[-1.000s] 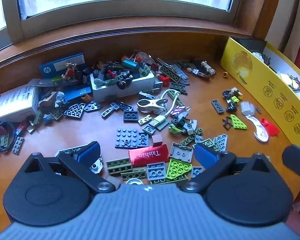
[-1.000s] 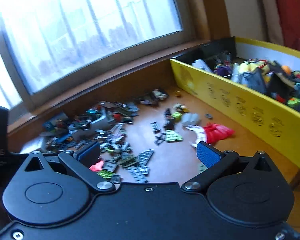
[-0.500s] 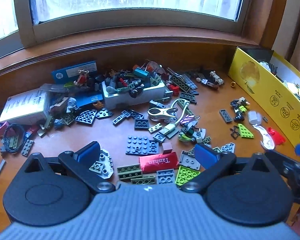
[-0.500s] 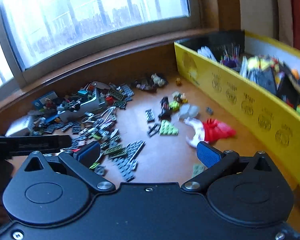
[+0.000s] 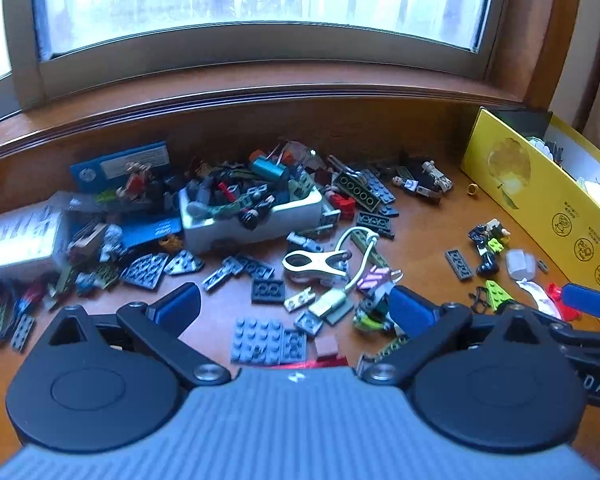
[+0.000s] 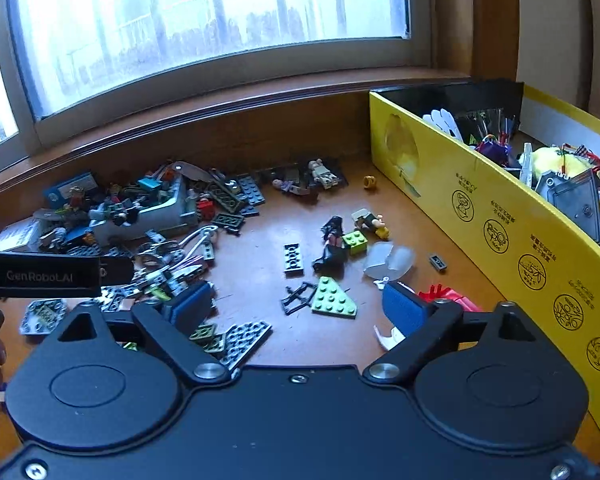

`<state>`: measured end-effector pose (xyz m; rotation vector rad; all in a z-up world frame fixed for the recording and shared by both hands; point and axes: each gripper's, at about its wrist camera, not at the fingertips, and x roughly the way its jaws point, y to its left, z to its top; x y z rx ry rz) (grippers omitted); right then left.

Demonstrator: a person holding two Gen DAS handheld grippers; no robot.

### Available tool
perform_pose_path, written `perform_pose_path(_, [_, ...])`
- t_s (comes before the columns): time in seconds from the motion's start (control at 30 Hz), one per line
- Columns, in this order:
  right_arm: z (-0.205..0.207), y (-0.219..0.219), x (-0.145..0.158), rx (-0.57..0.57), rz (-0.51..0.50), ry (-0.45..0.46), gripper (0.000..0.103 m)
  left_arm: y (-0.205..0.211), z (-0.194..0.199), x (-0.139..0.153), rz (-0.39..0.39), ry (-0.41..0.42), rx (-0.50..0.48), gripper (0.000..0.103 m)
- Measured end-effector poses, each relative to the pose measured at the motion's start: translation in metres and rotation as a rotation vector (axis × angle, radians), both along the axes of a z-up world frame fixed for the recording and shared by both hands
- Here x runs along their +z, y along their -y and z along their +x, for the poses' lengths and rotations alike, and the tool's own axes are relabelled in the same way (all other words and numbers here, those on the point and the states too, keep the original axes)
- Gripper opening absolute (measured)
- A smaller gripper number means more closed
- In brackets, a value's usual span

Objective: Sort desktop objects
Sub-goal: 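Move both grippers over the scattered Lego pieces toward small items, then grasp the silver clip with the left gripper while the right grasps a black minifigure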

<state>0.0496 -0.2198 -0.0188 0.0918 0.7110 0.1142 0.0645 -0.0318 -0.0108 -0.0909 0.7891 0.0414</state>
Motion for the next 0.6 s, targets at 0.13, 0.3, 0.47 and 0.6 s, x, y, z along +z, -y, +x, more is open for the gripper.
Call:
perform_pose_path(0.13, [0.016, 0.004, -0.009, -0.021, 0.015, -0.025, 0.076, 0.003, 0.012, -0.005, 0.012, 0.010, -0.047, 0.103])
perform_pose_path(0.3, [0.035, 0.002, -0.016, -0.042, 0.023, -0.034, 0.063, 0.009, 0.024, -0.011, 0.036, 0.029, -0.120, 0.092])
perform_pose_path(0.47, [0.056, -0.002, -0.027, -0.065, 0.027, -0.054, 0.053, 0.007, 0.037, -0.019, 0.001, 0.009, -0.155, 0.082])
perform_pose_path(0.6, [0.063, -0.001, -0.033, -0.088, 0.027, -0.054, 0.050, 0.005, 0.043, -0.026, -0.008, 0.002, -0.169, 0.082])
